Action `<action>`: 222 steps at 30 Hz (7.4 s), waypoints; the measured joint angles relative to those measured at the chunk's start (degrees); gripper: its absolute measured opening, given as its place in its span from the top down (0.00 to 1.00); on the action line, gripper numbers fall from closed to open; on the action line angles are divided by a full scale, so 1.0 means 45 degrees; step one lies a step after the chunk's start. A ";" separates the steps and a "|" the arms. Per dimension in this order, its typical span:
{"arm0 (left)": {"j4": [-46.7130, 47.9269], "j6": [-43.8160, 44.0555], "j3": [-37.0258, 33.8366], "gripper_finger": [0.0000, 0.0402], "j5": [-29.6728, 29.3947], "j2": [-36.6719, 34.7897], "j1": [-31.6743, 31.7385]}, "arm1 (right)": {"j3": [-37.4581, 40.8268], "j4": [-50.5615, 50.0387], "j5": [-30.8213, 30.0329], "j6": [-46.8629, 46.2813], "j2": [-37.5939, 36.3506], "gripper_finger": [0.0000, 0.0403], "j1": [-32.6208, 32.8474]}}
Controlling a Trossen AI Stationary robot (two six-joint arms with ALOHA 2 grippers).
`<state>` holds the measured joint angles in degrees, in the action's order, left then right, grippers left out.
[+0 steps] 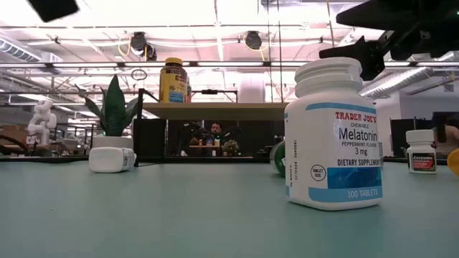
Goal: Pick and place medicine bottles onto shelf by color
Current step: Put the violet pill bottle on the shelf
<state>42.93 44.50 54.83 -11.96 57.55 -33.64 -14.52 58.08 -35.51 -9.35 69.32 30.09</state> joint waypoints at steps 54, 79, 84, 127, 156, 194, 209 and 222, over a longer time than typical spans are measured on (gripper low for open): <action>0.5461 1.6363 0.4549 0.27 0.3671 0.5879 -0.2984 | 0.0005 -0.0023 0.6965 0.2842 -0.0010 0.07 -0.5906; 0.5169 1.4170 0.3837 0.27 0.1819 0.5879 -0.3018 | 0.0005 -0.0062 0.6965 0.2891 -0.0010 0.07 -0.5911; 0.5169 1.3691 0.3837 0.27 0.1433 0.5879 -0.3018 | 0.0005 -0.0018 0.6965 0.2891 -0.0010 0.07 -0.5911; 0.4729 1.4550 0.3837 0.27 0.3326 0.5879 -0.2969 | 0.0005 -0.0028 0.6970 0.2763 -0.0005 0.07 -0.5911; 0.4771 1.3831 0.3245 0.29 0.4657 0.6913 -0.2555 | 0.0010 -0.0046 0.6970 0.2842 -0.0005 0.07 -0.5915; 0.4975 0.2201 0.5196 0.40 -0.0520 0.6846 0.0212 | -0.3351 0.0256 1.1727 -0.0195 0.4162 0.07 -0.5926; 0.1583 -0.9367 0.5343 0.38 -0.1728 0.6841 0.2533 | -0.6751 -0.2869 1.2554 0.0103 0.6194 0.07 -0.5958; -0.0576 -1.2920 0.5343 0.38 -0.1652 0.6851 0.3088 | -0.6912 -0.2708 1.2542 0.0101 0.6203 0.07 -0.6528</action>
<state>40.34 -13.64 78.87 -19.40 88.38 -19.74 -45.63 45.89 20.93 -8.89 97.23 0.71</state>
